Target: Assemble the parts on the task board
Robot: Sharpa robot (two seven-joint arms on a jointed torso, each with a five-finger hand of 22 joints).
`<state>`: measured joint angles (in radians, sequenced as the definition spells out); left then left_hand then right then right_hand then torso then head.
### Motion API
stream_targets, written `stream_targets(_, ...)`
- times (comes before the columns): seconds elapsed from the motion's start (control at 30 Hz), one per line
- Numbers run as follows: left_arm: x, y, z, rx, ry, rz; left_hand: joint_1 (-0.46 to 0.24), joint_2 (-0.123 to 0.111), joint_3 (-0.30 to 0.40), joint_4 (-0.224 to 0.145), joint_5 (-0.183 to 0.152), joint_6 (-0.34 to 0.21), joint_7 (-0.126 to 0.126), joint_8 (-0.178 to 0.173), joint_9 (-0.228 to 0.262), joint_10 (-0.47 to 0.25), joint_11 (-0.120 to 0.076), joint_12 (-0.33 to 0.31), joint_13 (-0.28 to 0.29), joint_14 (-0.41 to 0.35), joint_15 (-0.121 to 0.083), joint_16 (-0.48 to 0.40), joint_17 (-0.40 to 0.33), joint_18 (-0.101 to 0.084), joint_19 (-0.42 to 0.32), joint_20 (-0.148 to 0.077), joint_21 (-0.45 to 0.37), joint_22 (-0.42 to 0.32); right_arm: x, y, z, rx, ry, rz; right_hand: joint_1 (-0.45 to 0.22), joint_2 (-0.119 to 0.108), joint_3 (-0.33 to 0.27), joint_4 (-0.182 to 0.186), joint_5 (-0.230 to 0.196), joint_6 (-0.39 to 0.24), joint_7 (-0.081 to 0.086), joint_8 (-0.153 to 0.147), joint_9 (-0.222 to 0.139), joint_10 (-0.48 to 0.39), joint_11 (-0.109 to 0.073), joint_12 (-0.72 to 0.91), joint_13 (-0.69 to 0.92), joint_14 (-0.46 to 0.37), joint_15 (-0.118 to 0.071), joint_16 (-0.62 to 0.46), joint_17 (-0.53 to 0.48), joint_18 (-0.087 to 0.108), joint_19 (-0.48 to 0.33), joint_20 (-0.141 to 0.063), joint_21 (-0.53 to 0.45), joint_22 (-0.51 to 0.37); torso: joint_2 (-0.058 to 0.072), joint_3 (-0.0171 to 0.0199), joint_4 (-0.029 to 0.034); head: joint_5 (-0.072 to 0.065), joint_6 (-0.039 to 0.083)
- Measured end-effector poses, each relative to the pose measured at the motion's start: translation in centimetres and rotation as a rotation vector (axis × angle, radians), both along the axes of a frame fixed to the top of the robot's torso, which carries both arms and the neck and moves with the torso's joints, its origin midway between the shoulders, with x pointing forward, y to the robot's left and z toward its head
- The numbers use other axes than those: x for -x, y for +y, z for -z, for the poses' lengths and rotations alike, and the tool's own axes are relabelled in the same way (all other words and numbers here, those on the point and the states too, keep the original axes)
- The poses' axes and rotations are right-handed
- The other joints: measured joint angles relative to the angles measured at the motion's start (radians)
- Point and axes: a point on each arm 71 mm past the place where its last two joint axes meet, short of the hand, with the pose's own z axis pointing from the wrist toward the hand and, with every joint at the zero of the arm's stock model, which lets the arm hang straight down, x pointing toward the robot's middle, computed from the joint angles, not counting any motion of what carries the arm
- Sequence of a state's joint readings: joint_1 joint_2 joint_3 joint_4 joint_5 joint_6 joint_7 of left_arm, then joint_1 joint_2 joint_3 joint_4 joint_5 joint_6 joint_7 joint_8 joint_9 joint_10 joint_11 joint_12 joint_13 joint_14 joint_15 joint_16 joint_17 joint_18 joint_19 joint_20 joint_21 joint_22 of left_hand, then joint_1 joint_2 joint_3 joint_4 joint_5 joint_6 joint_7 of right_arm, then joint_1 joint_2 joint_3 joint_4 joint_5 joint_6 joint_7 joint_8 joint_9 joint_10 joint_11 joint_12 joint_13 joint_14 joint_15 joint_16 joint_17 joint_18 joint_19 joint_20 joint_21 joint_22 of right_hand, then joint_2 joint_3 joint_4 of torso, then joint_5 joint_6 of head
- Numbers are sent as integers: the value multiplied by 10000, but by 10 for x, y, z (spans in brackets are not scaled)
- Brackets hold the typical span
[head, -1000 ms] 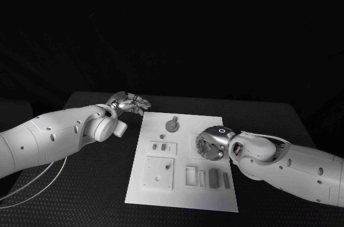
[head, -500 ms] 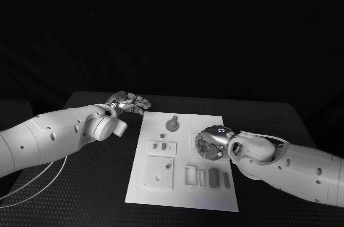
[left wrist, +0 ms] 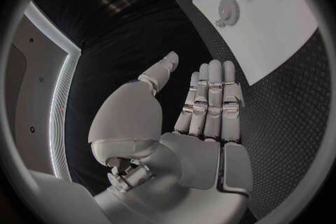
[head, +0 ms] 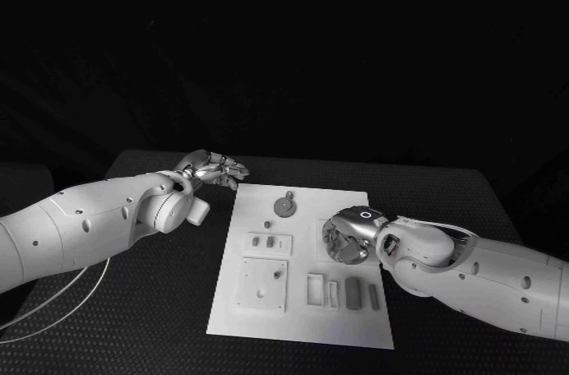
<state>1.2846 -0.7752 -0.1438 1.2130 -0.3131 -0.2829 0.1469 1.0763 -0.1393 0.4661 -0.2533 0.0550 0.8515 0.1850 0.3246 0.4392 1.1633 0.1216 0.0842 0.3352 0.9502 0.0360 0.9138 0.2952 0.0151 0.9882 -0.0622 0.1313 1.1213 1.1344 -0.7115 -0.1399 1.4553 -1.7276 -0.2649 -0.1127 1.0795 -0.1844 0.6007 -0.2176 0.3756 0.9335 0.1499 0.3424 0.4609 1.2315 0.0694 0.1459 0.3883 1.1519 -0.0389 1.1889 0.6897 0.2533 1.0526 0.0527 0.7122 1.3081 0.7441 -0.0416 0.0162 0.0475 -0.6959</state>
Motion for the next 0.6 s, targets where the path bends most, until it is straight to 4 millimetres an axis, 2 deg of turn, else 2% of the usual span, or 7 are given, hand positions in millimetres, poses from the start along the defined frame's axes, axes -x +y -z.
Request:
stream_targets(0.17,0,0,0,-1,1,-3,0,0,0,0,0,0,0,0,0,0,0,0,0,0,0,0,10,0,0,0,0,0,0,0,-1,-60,-65,14,-17,-96,-20,96,0,0,0,0,0,34,-34,11,111,1,1,37,-14,-50,15,-15,0,0,-1,1,-2,4,0)
stream_targets(0.3,0,0,0,-1,1,-4,0,0,0,0,0,0,0,0,0,0,0,0,0,0,0,0,9,-1,0,0,0,0,0,1,-1,-96,-124,10,-16,-94,-13,182,0,97,-97,2,32,131,-89,115,273,8,-5,63,-25,-52,15,-14,0,0,0,1,-3,7,5)
stream_targets(0.4,0,0,0,-2,1,-6,0,0,0,0,0,0,0,0,0,0,0,0,0,0,0,0,9,1,0,0,0,0,0,1,-2,-118,-162,6,5,-74,-4,245,0,227,-150,57,74,214,-141,244,479,48,-89,98,-39,-67,68,-66,0,0,0,1,-2,7,6)
stream_targets(0.5,0,0,0,-2,2,-6,0,0,0,0,0,0,0,0,0,0,0,0,8,0,0,0,9,0,0,0,0,0,0,1,-2,-124,-202,0,232,157,3,238,0,404,-217,145,118,268,-195,360,719,75,-147,174,-39,-67,70,-68,28,-1,0,8,-3,8,6)
stream_targets(0.53,0,0,0,-2,2,-5,0,0,0,0,0,0,0,0,0,0,0,0,8,0,0,0,9,0,0,0,0,0,0,2,-2,-120,-214,-10,334,293,92,149,-1,491,-272,177,148,291,-218,396,821,93,-167,175,-40,-67,104,-101,52,-1,0,8,-3,8,6)
stream_targets(0.6,0,0,0,-2,2,-4,0,0,0,0,0,0,0,0,0,0,0,0,8,0,0,0,9,0,0,0,0,0,1,2,-2,-94,-246,-36,451,405,324,31,-9,647,-307,217,160,390,-301,477,960,137,-211,226,-39,-78,150,-126,64,0,0,8,-4,8,1)
